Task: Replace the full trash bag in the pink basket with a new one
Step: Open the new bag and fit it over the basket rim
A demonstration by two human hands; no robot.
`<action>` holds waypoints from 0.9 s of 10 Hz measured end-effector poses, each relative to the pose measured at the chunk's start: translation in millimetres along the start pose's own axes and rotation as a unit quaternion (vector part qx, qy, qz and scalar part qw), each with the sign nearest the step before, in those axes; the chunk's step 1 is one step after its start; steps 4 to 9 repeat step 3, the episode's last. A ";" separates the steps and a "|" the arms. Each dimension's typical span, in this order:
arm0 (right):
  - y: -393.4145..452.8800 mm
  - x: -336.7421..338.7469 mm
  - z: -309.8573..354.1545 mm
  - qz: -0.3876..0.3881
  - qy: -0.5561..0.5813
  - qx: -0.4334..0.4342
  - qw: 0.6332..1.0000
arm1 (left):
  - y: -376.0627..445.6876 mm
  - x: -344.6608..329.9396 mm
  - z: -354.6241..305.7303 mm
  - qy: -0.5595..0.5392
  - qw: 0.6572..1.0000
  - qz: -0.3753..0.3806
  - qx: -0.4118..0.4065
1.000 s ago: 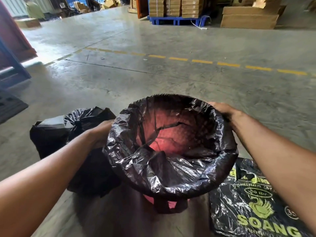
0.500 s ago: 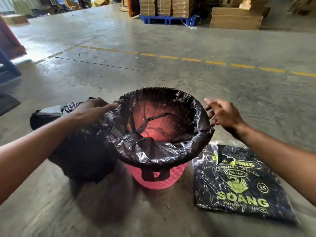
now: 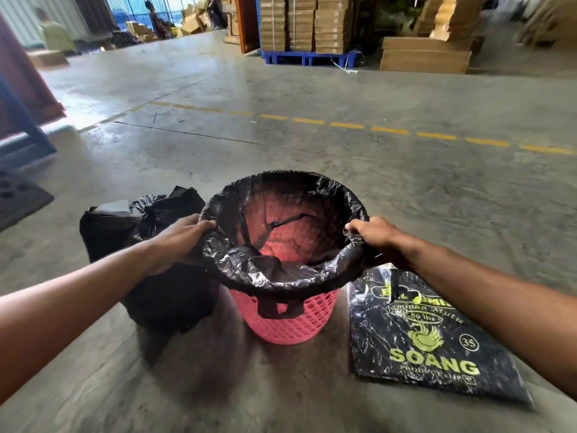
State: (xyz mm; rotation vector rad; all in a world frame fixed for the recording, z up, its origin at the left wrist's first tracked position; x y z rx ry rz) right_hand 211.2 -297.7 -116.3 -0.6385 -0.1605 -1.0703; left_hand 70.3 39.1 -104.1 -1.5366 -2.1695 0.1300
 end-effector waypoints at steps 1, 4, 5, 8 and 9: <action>-6.4 -2.6 -8.5 0.003 0.013 0.031 0.999 | -5.5 -6.5 0.5 -0.011 1.000 0.021 -0.010; -8.3 4.0 -4.3 -0.015 -0.048 0.043 0.998 | -3.8 12.2 -5.2 0.291 0.951 -0.074 -0.071; -8.3 4.0 -4.3 -0.015 -0.048 0.043 0.998 | -3.8 12.2 -5.2 0.291 0.951 -0.074 -0.071; -8.3 4.0 -4.3 -0.015 -0.048 0.043 0.998 | -3.8 12.2 -5.2 0.291 0.951 -0.074 -0.071; -8.3 4.0 -4.3 -0.015 -0.048 0.043 0.998 | -3.8 12.2 -5.2 0.291 0.951 -0.074 -0.071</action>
Point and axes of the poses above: each hand's wrist, its own y-axis towards the middle knuckle, its own x-axis out of the back of the hand, z = x × y, the point moved 4 cm from there along y, towards the middle knuckle, and after that the axes turned 2 degrees about z, right-handed, at the moved point
